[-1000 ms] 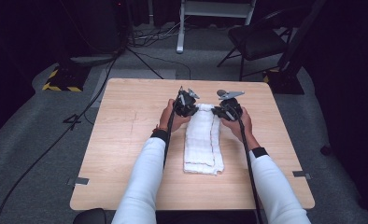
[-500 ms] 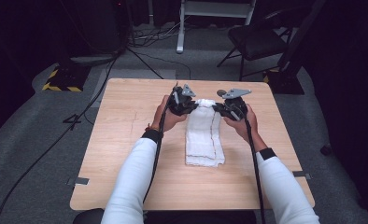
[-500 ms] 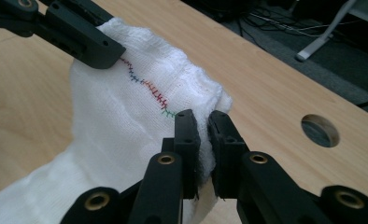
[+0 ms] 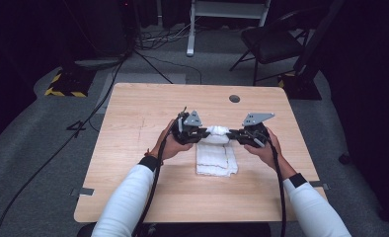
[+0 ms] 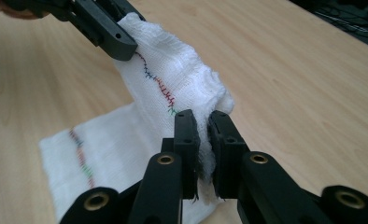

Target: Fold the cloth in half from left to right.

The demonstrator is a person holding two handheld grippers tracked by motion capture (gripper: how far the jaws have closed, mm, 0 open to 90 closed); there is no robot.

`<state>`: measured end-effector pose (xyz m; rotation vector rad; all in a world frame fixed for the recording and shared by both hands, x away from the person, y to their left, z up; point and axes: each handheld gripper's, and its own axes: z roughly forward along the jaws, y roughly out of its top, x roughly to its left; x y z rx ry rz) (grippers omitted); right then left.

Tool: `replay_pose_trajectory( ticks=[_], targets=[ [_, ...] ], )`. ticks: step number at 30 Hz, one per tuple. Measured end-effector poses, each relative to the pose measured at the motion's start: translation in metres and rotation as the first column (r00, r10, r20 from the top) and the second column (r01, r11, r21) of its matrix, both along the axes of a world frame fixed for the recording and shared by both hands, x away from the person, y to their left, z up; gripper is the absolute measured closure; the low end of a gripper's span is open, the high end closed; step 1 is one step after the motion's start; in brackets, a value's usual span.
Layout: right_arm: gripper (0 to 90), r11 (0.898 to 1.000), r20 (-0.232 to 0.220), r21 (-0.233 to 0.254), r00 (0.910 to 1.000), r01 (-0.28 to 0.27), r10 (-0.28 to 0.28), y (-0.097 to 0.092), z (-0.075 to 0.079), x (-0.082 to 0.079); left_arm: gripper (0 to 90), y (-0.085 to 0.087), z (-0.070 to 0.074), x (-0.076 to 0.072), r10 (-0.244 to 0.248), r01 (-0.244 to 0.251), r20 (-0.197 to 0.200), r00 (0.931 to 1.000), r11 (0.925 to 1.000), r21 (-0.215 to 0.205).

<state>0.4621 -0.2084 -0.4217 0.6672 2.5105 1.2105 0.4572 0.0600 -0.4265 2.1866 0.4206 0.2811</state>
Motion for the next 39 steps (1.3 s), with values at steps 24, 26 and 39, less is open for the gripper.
replay_pose_trajectory(
  ticks=[24, 26, 39],
  targets=[
    [77.0, 0.986, -0.061, -0.105, 0.9908, -0.126, 0.120, -0.005, -0.044, -0.070, 78.0, -0.008, -0.044, -0.071, -0.139, 0.141, -0.025, 0.9900, 0.9712, 0.192],
    [76.2, 0.986, -0.075, -0.103, 0.9894, -0.132, 0.125, -0.006, -0.047, -0.073, 77.2, -0.009, -0.048, -0.073, -0.137, 0.141, -0.033, 0.9901, 0.9682, 0.207],
    [68.7, 0.985, -0.077, -0.127, 0.9912, -0.117, 0.108, -0.002, -0.062, -0.075, 76.4, -0.010, -0.062, -0.071, -0.107, 0.106, -0.008, 0.9942, 0.9732, 0.204]
  ],
)
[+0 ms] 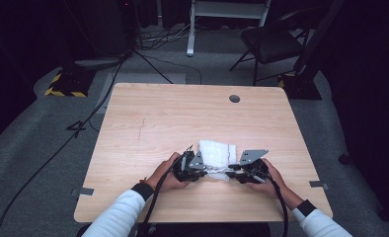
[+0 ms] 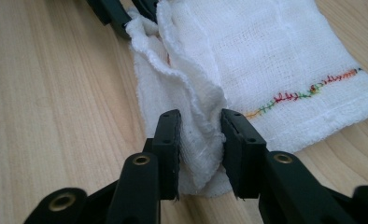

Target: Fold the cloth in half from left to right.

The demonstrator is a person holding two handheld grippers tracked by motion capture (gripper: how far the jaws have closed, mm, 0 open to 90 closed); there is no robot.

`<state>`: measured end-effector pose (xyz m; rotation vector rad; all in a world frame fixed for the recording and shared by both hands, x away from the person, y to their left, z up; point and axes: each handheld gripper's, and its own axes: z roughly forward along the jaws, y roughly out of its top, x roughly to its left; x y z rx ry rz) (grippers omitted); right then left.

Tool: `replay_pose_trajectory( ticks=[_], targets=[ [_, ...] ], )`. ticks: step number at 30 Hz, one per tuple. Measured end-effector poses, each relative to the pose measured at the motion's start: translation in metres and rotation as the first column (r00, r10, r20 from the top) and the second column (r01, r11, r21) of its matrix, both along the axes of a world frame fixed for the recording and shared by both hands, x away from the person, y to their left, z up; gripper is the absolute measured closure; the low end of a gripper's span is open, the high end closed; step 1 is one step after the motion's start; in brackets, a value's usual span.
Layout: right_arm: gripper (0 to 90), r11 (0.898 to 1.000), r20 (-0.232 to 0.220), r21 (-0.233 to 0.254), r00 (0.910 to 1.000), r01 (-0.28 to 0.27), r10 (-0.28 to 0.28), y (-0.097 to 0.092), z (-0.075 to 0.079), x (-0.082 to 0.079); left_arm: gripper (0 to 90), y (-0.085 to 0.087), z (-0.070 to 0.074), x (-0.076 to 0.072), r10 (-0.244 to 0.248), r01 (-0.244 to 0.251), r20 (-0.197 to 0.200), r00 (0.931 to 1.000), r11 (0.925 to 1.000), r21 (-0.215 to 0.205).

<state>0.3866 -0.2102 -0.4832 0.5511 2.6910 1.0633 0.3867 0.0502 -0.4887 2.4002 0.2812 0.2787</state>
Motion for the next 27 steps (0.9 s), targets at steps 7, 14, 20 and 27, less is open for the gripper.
replay_pose_trajectory(
  ticks=[7, 14, 20, 27],
  targets=[
    [68.8, 1.000, 0.052, -0.009, 0.9983, 0.027, -0.027, -0.001, -0.004, 0.010, 76.4, -0.002, -0.004, 0.009, 0.039, -0.039, 0.032, 0.9987, 0.9991, -0.015],
    [69.0, 0.998, 0.055, 0.001, 0.9967, 0.060, -0.060, 0.000, -0.005, 0.027, 76.1, -0.002, -0.005, 0.023, 0.074, -0.073, 0.040, 0.9965, 0.9970, -0.025],
    [68.8, 0.996, 0.043, 0.010, 0.9953, 0.086, -0.086, 0.003, -0.005, 0.041, 75.1, 0.000, -0.005, 0.035, 0.099, -0.098, 0.026, 0.9947, 0.9945, -0.036],
    [65.0, 0.996, 0.044, 0.009, 0.9946, 0.094, -0.094, 0.005, -0.005, 0.046, 63.0, -0.001, -0.003, 0.033, 0.091, -0.091, 0.012, 0.9958, 0.9957, -0.018]
  ],
)
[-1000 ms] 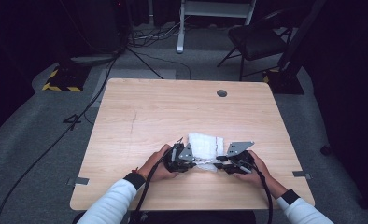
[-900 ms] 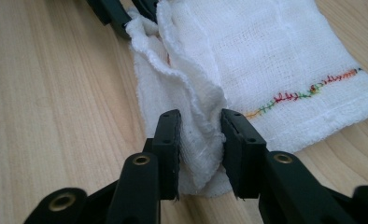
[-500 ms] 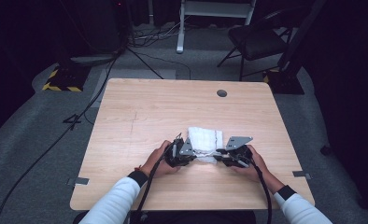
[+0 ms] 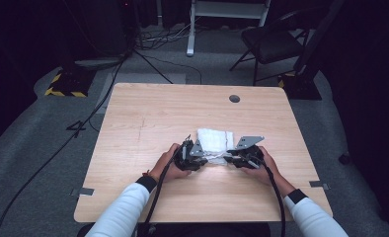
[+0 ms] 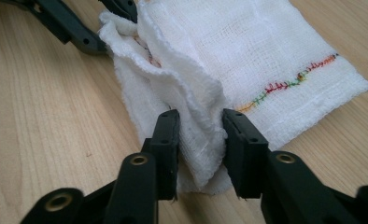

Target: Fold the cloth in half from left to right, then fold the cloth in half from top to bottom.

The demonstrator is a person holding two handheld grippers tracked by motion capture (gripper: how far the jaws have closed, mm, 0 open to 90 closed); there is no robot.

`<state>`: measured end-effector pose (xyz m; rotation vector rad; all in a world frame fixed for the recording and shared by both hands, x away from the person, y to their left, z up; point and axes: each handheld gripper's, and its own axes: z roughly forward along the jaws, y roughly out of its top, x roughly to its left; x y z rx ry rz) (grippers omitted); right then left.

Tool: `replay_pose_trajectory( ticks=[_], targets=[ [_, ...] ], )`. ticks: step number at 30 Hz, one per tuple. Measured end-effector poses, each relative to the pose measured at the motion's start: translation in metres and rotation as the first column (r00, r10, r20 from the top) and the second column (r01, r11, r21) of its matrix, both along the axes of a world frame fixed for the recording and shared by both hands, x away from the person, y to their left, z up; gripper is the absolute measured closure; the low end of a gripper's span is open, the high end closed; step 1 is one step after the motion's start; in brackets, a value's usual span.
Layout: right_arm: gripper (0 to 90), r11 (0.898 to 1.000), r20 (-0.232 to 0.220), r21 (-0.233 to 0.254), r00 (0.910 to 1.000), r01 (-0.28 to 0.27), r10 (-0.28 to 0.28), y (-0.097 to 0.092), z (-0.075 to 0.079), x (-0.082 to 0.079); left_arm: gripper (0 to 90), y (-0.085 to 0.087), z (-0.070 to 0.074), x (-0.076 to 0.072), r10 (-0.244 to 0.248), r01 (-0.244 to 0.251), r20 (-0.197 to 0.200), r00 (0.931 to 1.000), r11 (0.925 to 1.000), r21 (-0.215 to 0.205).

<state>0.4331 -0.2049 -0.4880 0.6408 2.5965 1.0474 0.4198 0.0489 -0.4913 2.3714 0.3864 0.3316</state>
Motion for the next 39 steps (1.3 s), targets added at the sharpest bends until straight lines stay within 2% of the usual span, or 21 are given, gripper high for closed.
replay_pose_trajectory(
  ticks=[5, 11, 15, 19, 21, 24, 28, 34, 39],
  targets=[
    [55.8, 1.000, 0.000, -0.019, 1.0000, 0.000, 0.000, -0.001, 0.002, -0.003, 55.0, 0.002, 0.005, -0.003, -0.002, 0.002, -0.023, 0.9997, 1.0000, 0.000],
    [46.1, 0.999, 0.005, -0.029, 0.9995, 0.030, -0.030, -0.006, 0.007, -0.004, 44.4, 0.006, 0.013, -0.007, 0.014, -0.014, -0.013, 0.9998, 0.9999, 0.005],
    [41.4, 0.999, 0.001, -0.031, 0.9993, 0.038, -0.038, -0.010, 0.011, -0.005, 37.2, 0.009, 0.016, -0.010, 0.040, -0.040, -0.021, 0.9990, 0.9991, 0.011],
    [36.9, 0.999, 0.000, -0.024, 0.9991, 0.042, -0.042, -0.015, 0.017, -0.006, 29.7, 0.012, 0.022, -0.012, 0.071, -0.071, 0.003, 0.9975, 0.9975, 0.002],
    [35.1, 0.999, 0.003, -0.039, 0.9993, 0.039, -0.039, -0.015, 0.019, -0.008, 26.3, 0.014, 0.025, -0.013, 0.088, -0.088, 0.002, 0.9961, 0.9961, -0.007],
    [34.1, 0.998, 0.010, -0.052, 0.9995, 0.030, -0.029, -0.016, 0.023, -0.011, 23.1, 0.017, 0.030, -0.014, 0.092, -0.092, -0.030, 0.9953, 0.9958, 0.001],
    [32.7, 0.997, 0.013, -0.070, 0.9996, 0.024, -0.023, -0.018, 0.027, -0.016, 22.5, 0.024, 0.036, -0.017, 0.107, -0.107, -0.026, 0.9939, 0.9942, -0.009],
    [31.6, 0.996, 0.012, -0.082, 0.9994, 0.032, -0.032, -0.026, 0.031, -0.022, 20.4, 0.034, 0.038, -0.025, 0.127, -0.126, -0.014, 0.9919, 0.9915, 0.032],
    [31.4, 0.995, 0.014, -0.091, 0.9990, 0.044, -0.043, -0.033, 0.035, -0.026, 20.2, 0.045, 0.038, -0.032, 0.150, -0.151, 0.021, 0.9885, 0.9862, 0.068]
  ],
)
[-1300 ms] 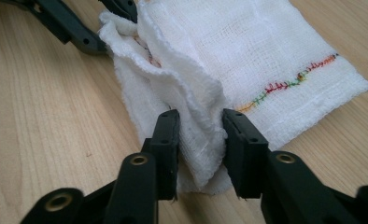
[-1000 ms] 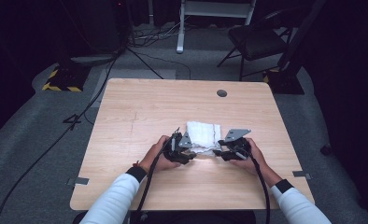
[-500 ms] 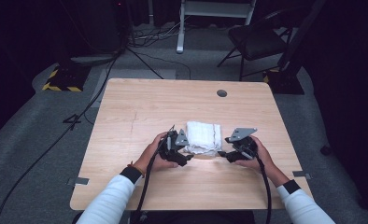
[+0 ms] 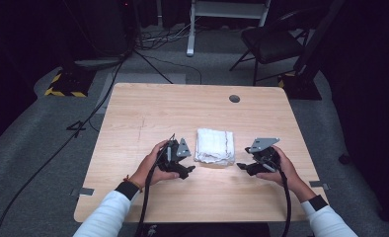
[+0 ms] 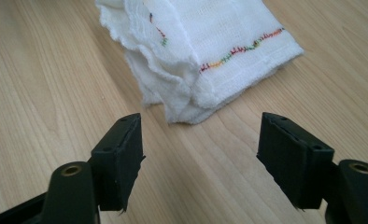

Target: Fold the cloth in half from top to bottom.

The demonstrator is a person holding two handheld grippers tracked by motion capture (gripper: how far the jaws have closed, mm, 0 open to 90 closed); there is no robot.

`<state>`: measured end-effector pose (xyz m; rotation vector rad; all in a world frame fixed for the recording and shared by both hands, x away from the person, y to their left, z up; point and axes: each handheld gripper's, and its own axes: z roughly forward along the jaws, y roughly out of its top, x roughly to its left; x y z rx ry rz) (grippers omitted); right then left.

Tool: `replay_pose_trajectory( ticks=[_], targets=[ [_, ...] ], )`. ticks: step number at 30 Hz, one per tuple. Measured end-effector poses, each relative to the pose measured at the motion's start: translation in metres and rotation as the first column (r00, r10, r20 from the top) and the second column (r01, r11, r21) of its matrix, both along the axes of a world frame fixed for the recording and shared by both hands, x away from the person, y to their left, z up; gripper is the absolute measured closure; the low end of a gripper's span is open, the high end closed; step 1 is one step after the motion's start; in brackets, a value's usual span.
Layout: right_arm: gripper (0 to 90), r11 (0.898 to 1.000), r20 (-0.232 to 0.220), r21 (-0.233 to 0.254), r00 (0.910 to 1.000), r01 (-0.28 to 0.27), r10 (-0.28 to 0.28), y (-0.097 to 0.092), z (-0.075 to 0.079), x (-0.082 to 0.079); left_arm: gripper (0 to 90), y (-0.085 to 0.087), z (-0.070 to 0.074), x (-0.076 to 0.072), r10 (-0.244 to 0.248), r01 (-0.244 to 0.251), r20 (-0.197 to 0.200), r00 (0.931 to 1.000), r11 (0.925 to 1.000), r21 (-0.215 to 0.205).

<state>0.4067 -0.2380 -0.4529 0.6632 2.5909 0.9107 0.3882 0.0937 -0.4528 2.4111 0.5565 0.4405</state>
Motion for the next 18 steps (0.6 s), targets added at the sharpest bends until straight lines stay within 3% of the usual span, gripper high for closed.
replay_pose_trajectory(
  ticks=[7, 18],
  targets=[
    [31.4, 1.000, 0.021, -0.024, 0.9997, 0.012, -0.011, -0.008, 0.004, -0.006, 20.2, 0.019, -0.002, -0.010, 0.044, -0.045, 0.016, 0.9989, 0.9980, 0.044],
    [31.4, 0.998, 0.032, -0.042, 0.9986, 0.043, -0.042, -0.027, 0.005, -0.018, 20.2, 0.042, 0.000, -0.031, 0.082, -0.087, 0.066, 0.9944, 0.9936, 0.073]
  ],
)
